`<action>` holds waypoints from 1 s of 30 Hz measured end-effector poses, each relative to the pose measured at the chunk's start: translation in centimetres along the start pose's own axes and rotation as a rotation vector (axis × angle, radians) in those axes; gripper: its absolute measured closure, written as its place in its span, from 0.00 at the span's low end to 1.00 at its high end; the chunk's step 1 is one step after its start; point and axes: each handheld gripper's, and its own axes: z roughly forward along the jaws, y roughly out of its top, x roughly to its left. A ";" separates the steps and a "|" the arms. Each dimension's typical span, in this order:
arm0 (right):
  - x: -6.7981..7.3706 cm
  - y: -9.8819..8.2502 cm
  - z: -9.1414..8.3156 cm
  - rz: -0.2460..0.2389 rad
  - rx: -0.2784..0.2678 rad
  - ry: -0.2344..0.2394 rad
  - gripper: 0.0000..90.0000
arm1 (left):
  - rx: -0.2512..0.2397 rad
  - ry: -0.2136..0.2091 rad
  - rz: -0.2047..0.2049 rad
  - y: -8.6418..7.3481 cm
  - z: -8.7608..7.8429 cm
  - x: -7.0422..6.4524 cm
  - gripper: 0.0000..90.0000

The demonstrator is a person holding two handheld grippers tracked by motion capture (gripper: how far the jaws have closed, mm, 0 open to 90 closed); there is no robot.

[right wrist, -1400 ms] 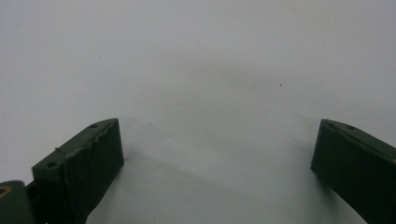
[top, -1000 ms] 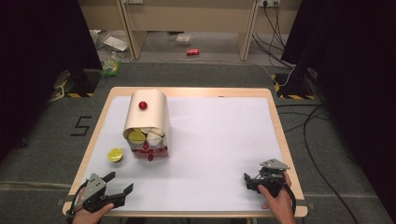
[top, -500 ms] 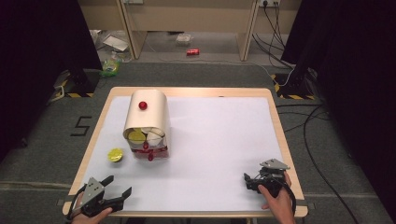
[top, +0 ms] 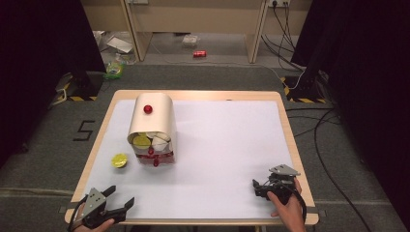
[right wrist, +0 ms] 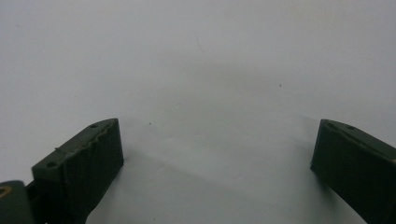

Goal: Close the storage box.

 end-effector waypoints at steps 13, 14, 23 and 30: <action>0.0 0.0 0.0 0.001 0.000 0.001 0.03 | -0.010 0.010 0.019 -0.8 -0.3 0.0 0.17; 0.0 0.0 0.0 0.001 0.000 0.001 0.03 | -0.010 0.010 0.019 -0.8 -0.3 0.0 0.17; 0.0 0.0 0.0 0.001 0.000 0.001 0.03 | 0.006 0.021 0.040 -1.3 -0.4 -0.3 0.17; 0.0 0.0 0.0 -0.001 0.000 0.000 0.03 | 0.025 0.016 0.040 -1.5 -0.4 -0.4 0.17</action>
